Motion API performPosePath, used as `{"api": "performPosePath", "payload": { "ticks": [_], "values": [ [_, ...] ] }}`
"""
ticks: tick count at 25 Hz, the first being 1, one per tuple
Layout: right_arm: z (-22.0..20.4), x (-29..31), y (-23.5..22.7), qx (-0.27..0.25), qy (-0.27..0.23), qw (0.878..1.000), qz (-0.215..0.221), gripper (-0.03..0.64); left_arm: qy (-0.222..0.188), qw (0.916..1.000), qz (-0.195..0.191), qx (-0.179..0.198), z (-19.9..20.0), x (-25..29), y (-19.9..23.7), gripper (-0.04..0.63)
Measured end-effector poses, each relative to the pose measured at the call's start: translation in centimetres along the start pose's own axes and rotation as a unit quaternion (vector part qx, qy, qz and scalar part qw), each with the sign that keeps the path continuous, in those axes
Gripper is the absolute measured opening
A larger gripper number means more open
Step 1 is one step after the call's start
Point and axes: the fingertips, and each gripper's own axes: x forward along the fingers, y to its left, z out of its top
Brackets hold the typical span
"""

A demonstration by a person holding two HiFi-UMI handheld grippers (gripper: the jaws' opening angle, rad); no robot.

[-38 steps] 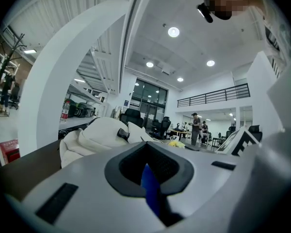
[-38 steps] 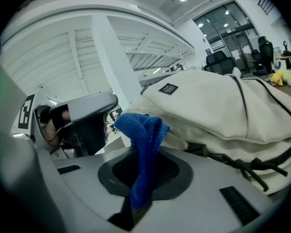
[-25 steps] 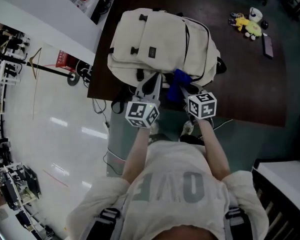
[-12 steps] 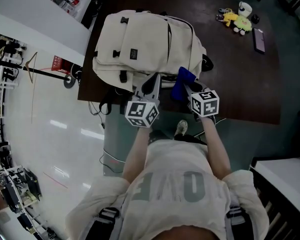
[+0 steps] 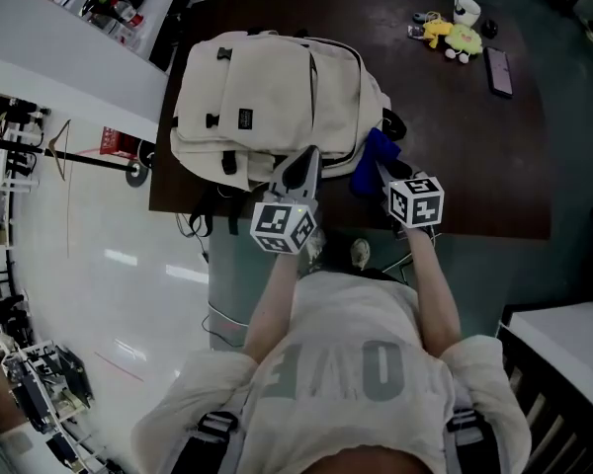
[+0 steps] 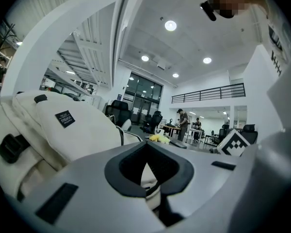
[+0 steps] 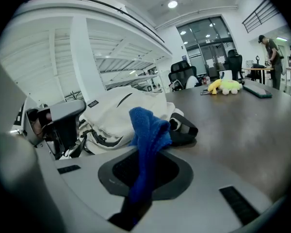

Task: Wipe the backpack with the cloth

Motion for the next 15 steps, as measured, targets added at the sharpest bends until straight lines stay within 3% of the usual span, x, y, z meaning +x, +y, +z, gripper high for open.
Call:
{"api": "performPosePath", "payload": {
  "ticks": [7,15],
  "values": [
    [4.1,-1.8,-2.9,0.021,-0.062,0.998,-0.022,0.041,-0.006,0.9999,-0.01,-0.002,1.4,2.6,0.5,0.005],
    [13.8,2.1,-10.6,-0.074,-0.076,0.992,-0.072,0.041,-0.003,0.9995,-0.031,0.003,2.5,9.6,1.7,0.003]
  ]
}}
